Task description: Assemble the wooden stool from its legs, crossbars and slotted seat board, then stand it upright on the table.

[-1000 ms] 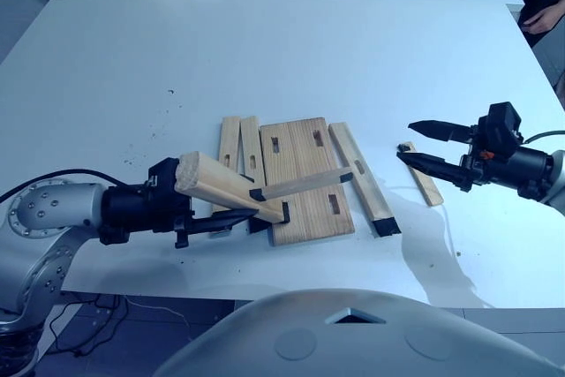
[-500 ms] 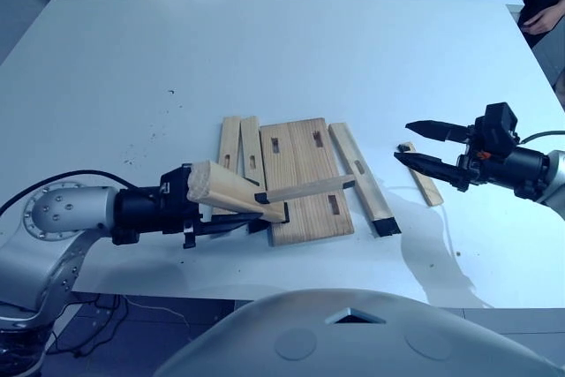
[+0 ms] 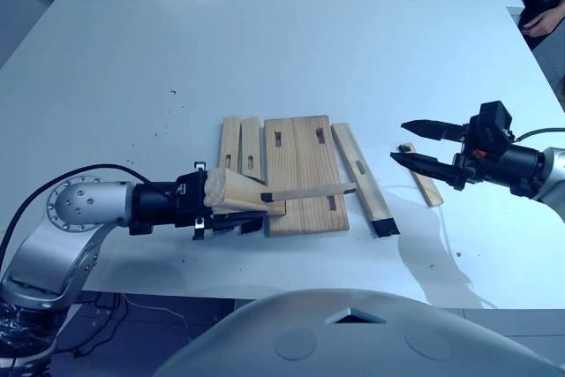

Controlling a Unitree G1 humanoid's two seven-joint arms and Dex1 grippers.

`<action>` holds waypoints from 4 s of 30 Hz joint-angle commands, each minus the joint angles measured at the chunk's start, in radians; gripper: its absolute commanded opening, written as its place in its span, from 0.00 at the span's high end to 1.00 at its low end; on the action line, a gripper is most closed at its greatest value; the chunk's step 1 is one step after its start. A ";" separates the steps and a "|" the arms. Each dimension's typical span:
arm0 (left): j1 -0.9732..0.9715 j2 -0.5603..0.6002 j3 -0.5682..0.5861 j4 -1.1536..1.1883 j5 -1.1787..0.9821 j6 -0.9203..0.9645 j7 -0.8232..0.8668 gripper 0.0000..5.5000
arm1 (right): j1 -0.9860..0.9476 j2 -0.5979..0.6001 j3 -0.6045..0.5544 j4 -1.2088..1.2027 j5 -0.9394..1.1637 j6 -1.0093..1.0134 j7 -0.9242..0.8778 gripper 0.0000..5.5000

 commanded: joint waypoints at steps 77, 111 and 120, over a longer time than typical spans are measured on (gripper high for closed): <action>0.091 -0.149 0.121 0.179 0.106 0.685 0.568 0.35 | 0.179 0.074 -0.068 -0.106 -0.027 -0.045 -0.162 0.43; -0.806 -0.248 0.286 0.126 -0.594 0.686 0.325 0.63 | -0.536 0.159 -0.041 0.097 0.366 0.120 -0.174 0.38; -0.780 -0.224 0.210 0.093 -0.669 0.716 0.263 0.63 | -0.713 0.154 0.003 0.160 0.522 0.238 -0.154 0.27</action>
